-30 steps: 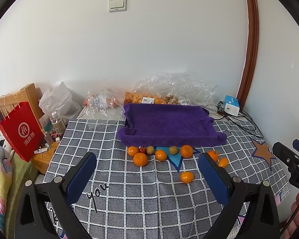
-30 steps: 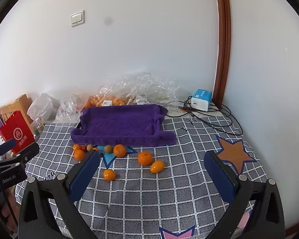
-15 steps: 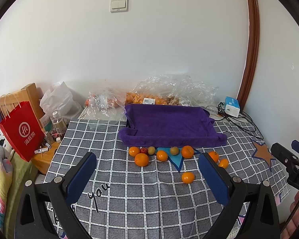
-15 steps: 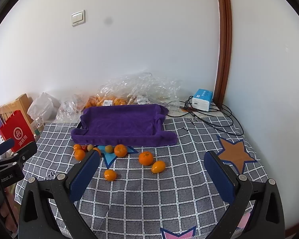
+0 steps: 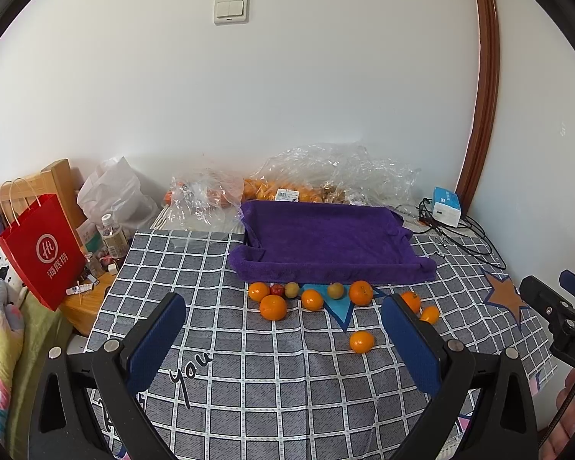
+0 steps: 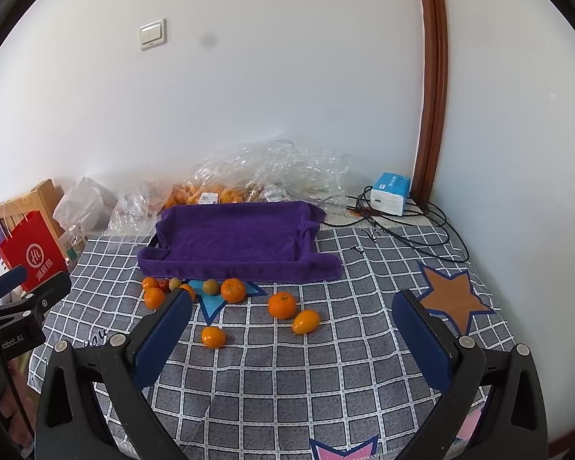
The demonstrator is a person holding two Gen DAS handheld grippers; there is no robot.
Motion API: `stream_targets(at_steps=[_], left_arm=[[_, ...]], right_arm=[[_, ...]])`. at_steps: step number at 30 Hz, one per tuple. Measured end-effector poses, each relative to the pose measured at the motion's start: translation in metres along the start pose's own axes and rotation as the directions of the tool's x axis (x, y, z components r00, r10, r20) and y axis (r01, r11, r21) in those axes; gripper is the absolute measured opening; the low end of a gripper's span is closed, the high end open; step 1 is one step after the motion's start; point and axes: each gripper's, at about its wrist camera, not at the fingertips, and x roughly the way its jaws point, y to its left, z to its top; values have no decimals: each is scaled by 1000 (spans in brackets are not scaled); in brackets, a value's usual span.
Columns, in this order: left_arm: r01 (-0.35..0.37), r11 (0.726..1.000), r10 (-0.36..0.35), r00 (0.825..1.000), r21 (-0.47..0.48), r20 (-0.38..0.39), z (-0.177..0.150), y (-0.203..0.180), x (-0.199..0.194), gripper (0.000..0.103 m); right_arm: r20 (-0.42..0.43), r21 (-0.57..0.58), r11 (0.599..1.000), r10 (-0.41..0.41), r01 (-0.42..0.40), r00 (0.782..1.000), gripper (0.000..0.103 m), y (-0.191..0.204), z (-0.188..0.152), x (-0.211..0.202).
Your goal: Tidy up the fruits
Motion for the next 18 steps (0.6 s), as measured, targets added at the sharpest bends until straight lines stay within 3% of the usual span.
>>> stream_targets(at_steps=[18], left_arm=[[-6,1000,6,1000,-1,13,1,3,11,103]], right_arm=[[-2,-19,1000,2,-2,1000,102,3,0,24]])
